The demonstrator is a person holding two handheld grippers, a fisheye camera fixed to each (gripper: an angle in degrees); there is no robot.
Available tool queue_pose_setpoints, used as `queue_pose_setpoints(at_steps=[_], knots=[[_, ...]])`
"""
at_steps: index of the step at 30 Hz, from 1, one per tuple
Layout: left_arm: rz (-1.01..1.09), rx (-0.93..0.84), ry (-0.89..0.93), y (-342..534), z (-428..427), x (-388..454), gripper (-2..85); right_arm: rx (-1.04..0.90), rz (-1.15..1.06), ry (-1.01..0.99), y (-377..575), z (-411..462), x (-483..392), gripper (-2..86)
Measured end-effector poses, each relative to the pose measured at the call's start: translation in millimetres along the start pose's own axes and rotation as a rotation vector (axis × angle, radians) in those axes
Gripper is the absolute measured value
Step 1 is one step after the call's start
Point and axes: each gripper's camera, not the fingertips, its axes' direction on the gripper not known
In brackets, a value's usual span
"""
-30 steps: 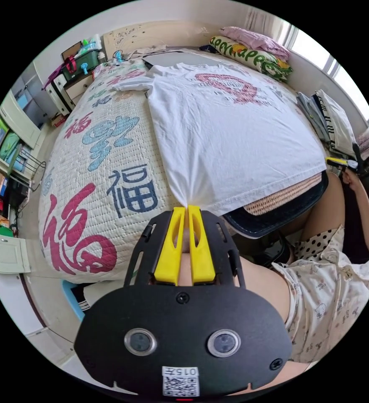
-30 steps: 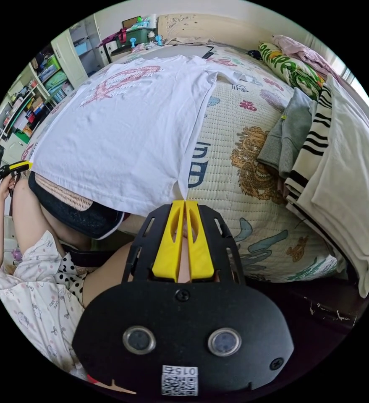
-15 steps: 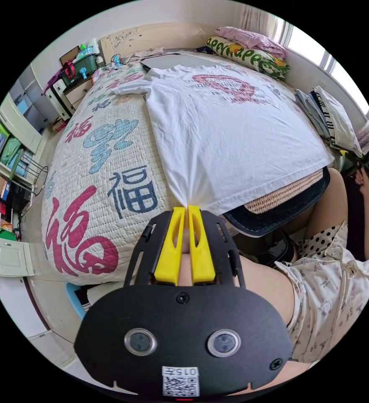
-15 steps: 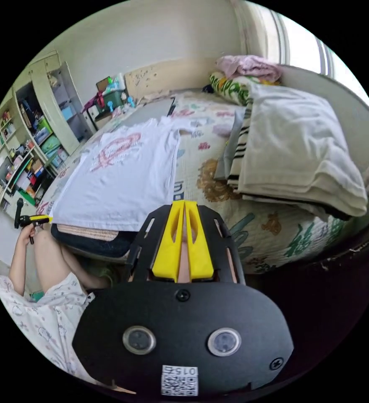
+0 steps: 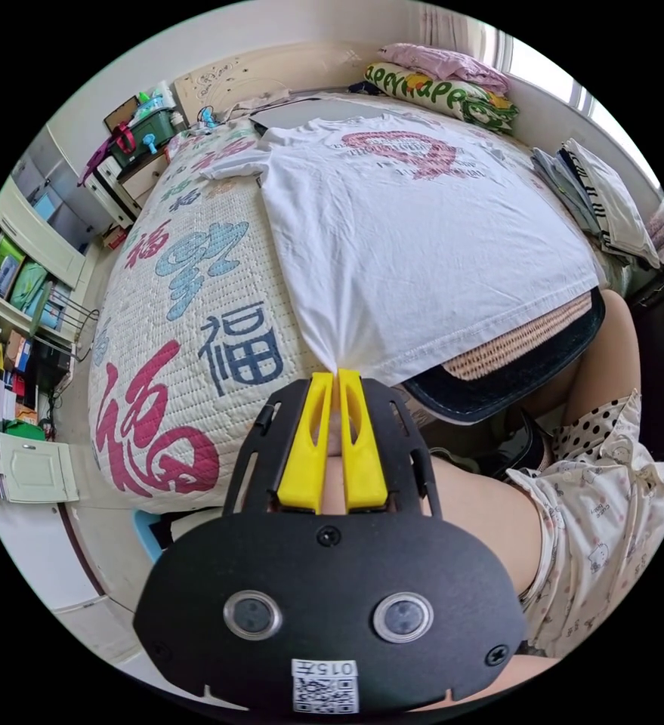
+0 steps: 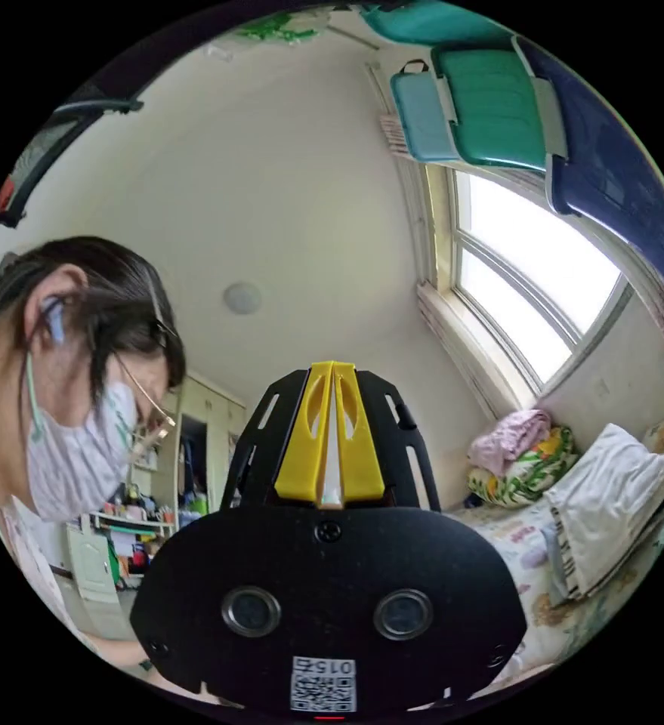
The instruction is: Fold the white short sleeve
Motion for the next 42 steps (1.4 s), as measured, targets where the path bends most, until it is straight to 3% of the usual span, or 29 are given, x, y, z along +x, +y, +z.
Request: queue_pose_setpoints(at_steps=[12, 24, 31, 37, 42], knots=[[0.009, 0.006, 0.002, 6, 6, -15, 0.9, 0.204, 0.185, -0.363, -26, -125, -63, -0.6], [-0.032, 0.006, 0.092, 2, -2, -39, 0.6, 0.214, 0.235, -0.41, -61, -152, -92, -0.5], [-0.06, 0.0, 0.141, -2, -7, -44, 0.1, 0.169, 0.214, -0.442, -83, -119, -107, -0.5], [0.023, -0.012, -0.038, -9, -15, 7, -0.2, 0.168, 0.094, -0.341, -100, -73, -115, -0.2], [0.045, -0.048, -0.113, -19, -24, 29, 0.2, -0.032, 0.142, -0.221, -98, 37, -63, 1.9]])
